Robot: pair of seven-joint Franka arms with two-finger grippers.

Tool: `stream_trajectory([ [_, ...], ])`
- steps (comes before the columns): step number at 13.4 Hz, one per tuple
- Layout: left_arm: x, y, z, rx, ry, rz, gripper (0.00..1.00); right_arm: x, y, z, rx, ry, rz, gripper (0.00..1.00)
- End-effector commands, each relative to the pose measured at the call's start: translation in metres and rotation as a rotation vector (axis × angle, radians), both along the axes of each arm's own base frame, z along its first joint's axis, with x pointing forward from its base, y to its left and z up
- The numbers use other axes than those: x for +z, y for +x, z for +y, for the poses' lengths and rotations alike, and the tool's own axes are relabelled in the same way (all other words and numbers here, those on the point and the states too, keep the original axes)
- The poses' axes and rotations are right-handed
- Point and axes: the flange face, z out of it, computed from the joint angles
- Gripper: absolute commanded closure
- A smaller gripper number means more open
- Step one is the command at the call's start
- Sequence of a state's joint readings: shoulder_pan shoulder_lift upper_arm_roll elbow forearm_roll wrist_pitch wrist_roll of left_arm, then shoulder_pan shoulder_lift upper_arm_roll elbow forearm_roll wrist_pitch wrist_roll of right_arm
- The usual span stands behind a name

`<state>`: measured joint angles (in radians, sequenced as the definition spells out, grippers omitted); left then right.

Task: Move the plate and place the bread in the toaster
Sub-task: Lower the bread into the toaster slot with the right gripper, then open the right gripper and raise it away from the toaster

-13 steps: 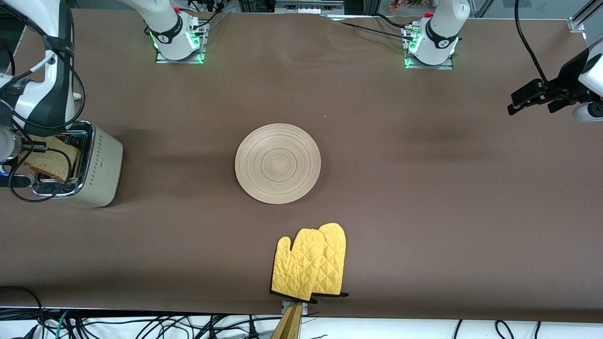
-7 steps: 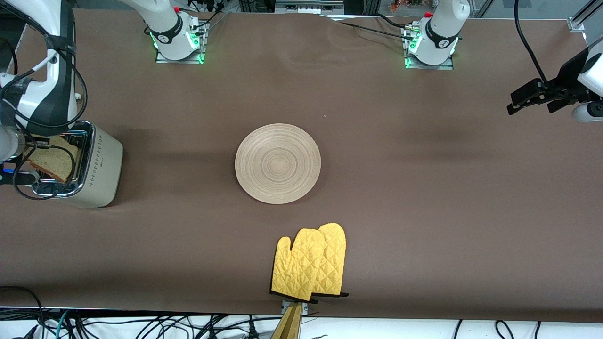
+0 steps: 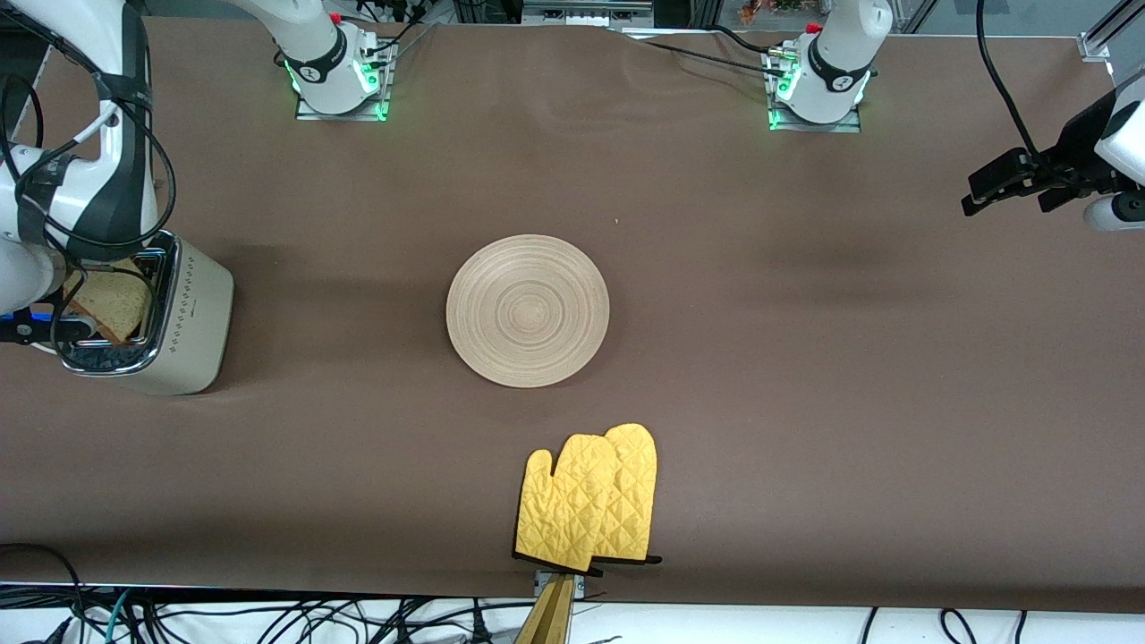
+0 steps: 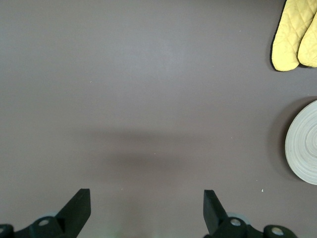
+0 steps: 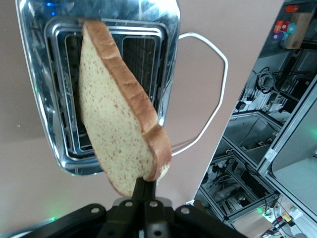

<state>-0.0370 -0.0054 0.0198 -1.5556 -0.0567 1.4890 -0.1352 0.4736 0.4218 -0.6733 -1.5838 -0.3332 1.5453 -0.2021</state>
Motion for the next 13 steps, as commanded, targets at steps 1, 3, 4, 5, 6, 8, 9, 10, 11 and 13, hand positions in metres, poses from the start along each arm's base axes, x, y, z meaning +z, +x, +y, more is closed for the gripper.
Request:
stream_trajectory([
  [1,0.004,-0.006,-0.003,-0.001,-0.023,0.002,0.0,0.011,-0.014,-0.001,0.011,0.034,0.033,1.0],
  [3,0.004,-0.006,-0.003,-0.003,-0.023,0.002,0.0,0.01,-0.013,0.001,0.016,0.036,0.036,1.0],
  [4,0.004,-0.006,-0.003,-0.003,-0.023,0.002,0.0,0.009,-0.014,0.0,0.018,0.04,0.045,1.0],
  [5,0.004,-0.006,-0.002,-0.001,-0.023,0.002,0.0,0.009,-0.015,-0.001,0.022,0.044,0.054,1.0],
  [6,0.004,-0.006,-0.002,-0.001,-0.023,0.002,0.0,0.009,-0.014,0.0,0.029,0.043,0.05,1.0],
  [8,0.004,-0.006,-0.002,-0.001,-0.023,0.002,0.0,0.016,-0.009,0.003,0.045,0.051,0.014,0.0],
  [9,0.004,-0.006,-0.002,-0.001,-0.023,0.002,0.0,0.028,-0.011,0.003,0.047,0.072,-0.017,0.0],
  [10,0.004,-0.006,-0.002,-0.003,-0.023,0.002,0.0,0.032,-0.008,0.013,0.067,0.105,-0.046,0.0],
  [11,0.003,-0.006,-0.002,-0.004,-0.023,0.003,0.0,0.038,-0.005,0.024,0.084,0.133,-0.084,0.0],
  [13,0.003,-0.006,-0.002,-0.004,-0.023,0.003,0.0,0.067,-0.01,0.039,0.13,0.196,-0.143,0.0],
])
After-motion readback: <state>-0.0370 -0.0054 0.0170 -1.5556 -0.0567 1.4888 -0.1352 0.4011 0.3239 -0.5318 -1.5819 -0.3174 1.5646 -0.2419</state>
